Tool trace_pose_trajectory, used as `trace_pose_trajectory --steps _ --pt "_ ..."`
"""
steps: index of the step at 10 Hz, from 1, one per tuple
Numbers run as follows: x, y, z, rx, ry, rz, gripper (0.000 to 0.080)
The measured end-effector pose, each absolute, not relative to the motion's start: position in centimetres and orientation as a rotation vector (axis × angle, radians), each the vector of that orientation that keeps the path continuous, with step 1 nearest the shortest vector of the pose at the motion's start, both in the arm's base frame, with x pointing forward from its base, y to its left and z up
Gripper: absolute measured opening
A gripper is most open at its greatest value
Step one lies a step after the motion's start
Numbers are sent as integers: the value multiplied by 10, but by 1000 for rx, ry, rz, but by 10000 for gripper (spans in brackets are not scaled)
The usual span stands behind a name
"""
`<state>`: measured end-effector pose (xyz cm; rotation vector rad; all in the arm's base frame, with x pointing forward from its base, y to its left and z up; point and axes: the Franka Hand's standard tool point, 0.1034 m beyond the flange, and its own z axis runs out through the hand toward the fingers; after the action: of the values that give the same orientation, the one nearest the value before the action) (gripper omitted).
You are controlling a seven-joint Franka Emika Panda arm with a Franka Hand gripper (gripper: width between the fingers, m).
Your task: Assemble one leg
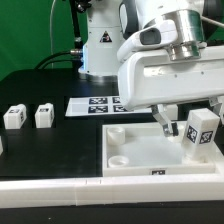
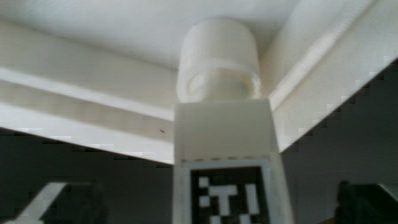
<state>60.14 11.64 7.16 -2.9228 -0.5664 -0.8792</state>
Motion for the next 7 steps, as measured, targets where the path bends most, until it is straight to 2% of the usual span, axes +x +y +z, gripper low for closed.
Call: trace_pose_trajectory --steps 5,7 --pt "612 116 77 -2943 -574 -808 649" --pt "613 126 80 -3007 -595 -429 649"
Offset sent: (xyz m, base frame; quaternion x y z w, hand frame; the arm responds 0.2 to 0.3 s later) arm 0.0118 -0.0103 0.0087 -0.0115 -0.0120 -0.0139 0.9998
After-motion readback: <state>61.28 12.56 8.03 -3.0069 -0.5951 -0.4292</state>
